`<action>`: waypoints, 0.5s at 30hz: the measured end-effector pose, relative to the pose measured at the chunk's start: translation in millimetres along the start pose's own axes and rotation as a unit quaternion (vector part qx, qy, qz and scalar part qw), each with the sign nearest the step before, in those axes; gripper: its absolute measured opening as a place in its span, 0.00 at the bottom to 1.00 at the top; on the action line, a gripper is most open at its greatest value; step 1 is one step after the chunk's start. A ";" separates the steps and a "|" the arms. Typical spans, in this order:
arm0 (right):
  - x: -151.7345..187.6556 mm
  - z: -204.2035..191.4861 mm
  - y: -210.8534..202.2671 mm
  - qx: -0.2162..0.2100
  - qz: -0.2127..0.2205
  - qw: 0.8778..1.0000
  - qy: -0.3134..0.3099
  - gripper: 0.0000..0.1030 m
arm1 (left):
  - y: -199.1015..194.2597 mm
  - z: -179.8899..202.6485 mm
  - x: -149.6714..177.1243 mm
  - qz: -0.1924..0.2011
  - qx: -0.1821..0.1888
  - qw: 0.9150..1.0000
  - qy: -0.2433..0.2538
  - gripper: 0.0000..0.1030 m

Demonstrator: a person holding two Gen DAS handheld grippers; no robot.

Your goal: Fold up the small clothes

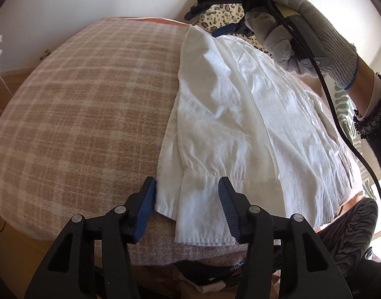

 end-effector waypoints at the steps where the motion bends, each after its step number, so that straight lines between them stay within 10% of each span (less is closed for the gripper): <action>1: -1.7 -1.8 7.0 0.018 0.000 1.000 0.005 0.67 | 0.4 -1.0 0.2 -0.002 0.006 1.000 -0.006 0.24; 4: -8.2 -4.2 24.6 0.057 -0.004 0.998 0.018 0.72 | 0.9 -2.3 1.2 -0.008 0.021 1.000 -0.016 0.10; 15: -13.3 -5.0 66.2 0.107 -0.039 0.994 0.003 0.64 | -16.1 6.2 -2.5 0.022 0.055 0.998 -0.007 0.06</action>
Point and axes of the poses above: each gripper's, at about its wrist camera, not at the fingertips, and y roughly the way its jaws point, z to its right, x to its underside, the point moved 5 cm from there along y, roughly the way its jaws point, and after that the axes turned 2 degrees about z, right-handed, at the moved point
